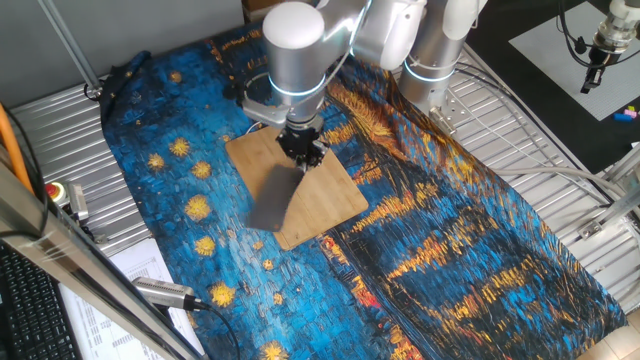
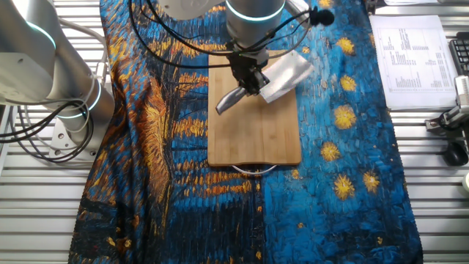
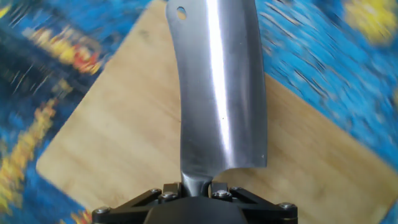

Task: Put the knife on the cutting board

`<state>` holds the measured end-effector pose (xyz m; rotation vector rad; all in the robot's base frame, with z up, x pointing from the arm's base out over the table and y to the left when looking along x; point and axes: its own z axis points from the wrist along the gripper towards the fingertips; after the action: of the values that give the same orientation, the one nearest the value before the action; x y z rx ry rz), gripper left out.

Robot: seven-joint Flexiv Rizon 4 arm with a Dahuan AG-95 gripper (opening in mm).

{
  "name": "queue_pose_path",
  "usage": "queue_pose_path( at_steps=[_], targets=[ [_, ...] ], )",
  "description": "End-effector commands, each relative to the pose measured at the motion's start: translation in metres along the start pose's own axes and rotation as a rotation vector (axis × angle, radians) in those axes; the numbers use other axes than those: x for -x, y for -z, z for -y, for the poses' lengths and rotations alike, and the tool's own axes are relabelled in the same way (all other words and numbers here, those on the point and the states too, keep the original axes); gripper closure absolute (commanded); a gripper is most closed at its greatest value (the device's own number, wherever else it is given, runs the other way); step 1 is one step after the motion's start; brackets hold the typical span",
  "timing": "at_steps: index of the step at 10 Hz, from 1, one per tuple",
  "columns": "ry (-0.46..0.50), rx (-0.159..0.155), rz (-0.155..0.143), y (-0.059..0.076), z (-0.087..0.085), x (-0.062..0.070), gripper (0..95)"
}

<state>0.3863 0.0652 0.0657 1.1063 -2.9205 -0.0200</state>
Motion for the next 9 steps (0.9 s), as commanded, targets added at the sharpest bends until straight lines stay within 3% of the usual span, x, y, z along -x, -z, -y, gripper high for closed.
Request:
queue_pose_path(
  at_steps=[1, 4, 6, 7, 9],
  targets=[
    [0.282, 0.009, 0.001, 0.0002, -0.0006, 0.0010, 95.0],
    [0.480, 0.032, 0.034, 0.0002, -0.0006, 0.0010, 95.0],
    [0.572, 0.031, 0.029, 0.0002, -0.0006, 0.0010, 95.0],
    [0.603, 0.045, 0.025, 0.0002, -0.0006, 0.0010, 95.0],
    [0.671, 0.048, 0.000, 0.0002, -0.0006, 0.0010, 95.0]
  ],
)
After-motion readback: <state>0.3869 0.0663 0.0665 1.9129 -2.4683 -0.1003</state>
